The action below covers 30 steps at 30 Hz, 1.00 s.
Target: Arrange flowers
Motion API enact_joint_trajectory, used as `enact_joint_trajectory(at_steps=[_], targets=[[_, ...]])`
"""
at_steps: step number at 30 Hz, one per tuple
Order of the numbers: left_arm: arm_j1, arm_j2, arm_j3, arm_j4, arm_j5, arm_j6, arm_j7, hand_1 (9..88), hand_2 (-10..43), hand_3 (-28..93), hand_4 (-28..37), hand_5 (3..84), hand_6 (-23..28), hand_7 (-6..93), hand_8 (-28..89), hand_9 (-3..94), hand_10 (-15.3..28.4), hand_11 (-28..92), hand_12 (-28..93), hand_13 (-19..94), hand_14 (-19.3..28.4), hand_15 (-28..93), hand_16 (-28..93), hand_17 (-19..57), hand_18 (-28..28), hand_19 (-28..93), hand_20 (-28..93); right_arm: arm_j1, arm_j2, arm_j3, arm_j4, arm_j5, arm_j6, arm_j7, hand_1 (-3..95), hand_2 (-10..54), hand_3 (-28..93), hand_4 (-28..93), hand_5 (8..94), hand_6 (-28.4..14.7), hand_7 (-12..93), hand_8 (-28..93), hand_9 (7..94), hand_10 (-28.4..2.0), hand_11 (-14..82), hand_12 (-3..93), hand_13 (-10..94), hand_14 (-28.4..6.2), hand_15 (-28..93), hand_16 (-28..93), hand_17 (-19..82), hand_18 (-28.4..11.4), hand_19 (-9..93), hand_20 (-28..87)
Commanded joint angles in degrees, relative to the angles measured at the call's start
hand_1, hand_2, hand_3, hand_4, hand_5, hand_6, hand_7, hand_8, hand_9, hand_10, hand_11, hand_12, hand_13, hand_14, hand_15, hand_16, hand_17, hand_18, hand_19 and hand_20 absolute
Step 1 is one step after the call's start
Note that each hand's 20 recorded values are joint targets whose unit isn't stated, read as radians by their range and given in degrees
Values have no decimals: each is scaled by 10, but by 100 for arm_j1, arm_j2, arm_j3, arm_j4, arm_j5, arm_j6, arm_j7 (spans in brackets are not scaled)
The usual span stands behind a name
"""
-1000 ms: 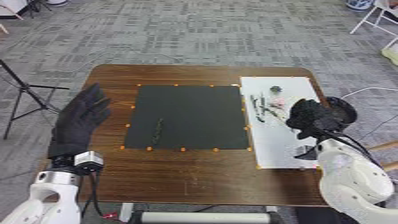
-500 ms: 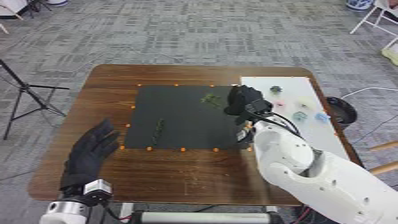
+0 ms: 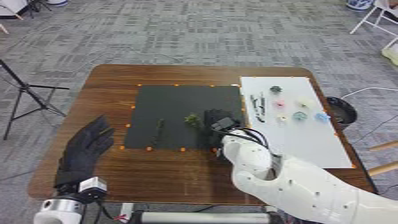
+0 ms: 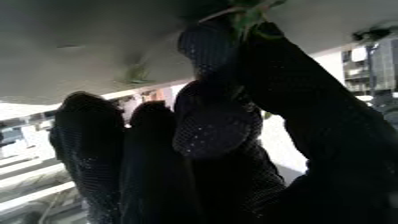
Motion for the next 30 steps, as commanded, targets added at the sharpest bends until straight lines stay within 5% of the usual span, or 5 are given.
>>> enact_joint_trajectory(at_steps=[1, 11, 30], targets=[[-157, 61, 75, -46, 52, -149, -6, 237, -60, 701, -271, 320, 31, 193, -84, 249, 114, 200, 190, 195, 133, 289, 58, -95, 199, 373, 142, 79, -694, -230, 157, -119, -136, 6, 353, -95, 877, -29, 840, 18, 465, 244, 937, -59, 638, 380, 902, -47, 851, 362, 577, -222, 932, 693], [-434, 85, 246, 40, 82, -224, -130, 235, -58, 701, -271, 319, 31, 192, -83, 249, 115, 199, 191, 195, 133, 287, 58, -96, 198, 372, 142, -198, -1029, -12, 383, -303, -236, 227, 351, -95, 877, -29, 850, 19, 454, 244, 937, -56, 650, 369, 912, -45, 851, 362, 588, -220, 932, 694], [-424, 64, 242, 51, 84, -317, -178, 236, -57, 701, -270, 319, 31, 191, -83, 249, 114, 199, 191, 195, 133, 287, 59, -96, 199, 372, 142, -534, -1153, 399, 460, -242, -684, 375, 320, -28, 860, -56, 881, 21, 409, 217, 937, -53, 672, 328, 927, -38, 842, 364, 611, -218, 932, 693]])
